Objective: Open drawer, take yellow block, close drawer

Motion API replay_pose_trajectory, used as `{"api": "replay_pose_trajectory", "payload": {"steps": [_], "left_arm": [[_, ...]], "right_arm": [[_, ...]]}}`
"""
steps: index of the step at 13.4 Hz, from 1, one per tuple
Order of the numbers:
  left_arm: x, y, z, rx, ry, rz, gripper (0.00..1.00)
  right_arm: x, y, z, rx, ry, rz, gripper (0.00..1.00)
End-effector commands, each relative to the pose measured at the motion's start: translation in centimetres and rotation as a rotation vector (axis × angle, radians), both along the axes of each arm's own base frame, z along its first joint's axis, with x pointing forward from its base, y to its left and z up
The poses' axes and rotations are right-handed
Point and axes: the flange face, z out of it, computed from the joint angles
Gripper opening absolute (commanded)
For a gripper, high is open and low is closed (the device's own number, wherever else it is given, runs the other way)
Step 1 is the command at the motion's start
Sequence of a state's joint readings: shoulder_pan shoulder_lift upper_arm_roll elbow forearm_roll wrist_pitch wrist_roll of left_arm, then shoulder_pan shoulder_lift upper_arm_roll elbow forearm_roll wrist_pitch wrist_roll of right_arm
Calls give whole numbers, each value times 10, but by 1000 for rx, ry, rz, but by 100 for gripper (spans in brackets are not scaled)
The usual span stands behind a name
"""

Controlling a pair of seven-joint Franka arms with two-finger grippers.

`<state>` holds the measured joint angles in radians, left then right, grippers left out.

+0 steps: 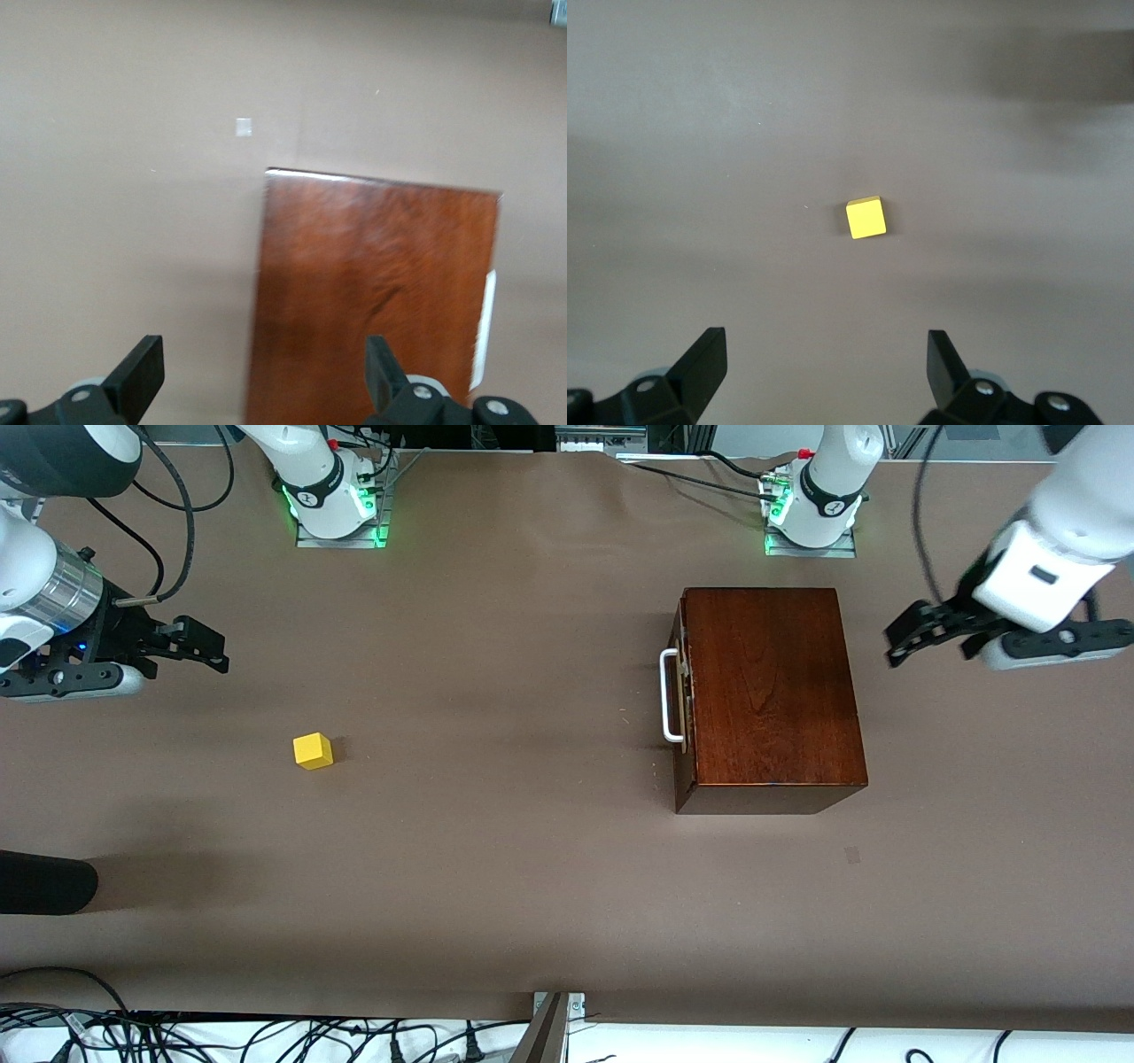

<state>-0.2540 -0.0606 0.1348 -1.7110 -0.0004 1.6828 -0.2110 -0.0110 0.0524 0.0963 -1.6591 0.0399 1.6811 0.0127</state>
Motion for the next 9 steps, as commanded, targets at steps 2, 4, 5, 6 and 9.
{"api": "replay_pose_trajectory", "payload": {"steps": [2,4,5,6,9], "left_arm": [[-11,20,5,-6,21,-92,100],[-12,19,6,-6,24,-95,100],[-12,18,7,-6,23,-97,100],[-12,18,11,-6,15,-97,100],[-13,20,12,-7,26,-92,100]], "right_arm": [[-13,-1,10,-21,-13,-24,100],[-13,-1,9,-19,-13,-26,100],[-13,-1,9,-19,-13,-26,100],[-13,0,9,-19,-14,-25,100],[-13,0,9,-19,-14,-25,100]]}}
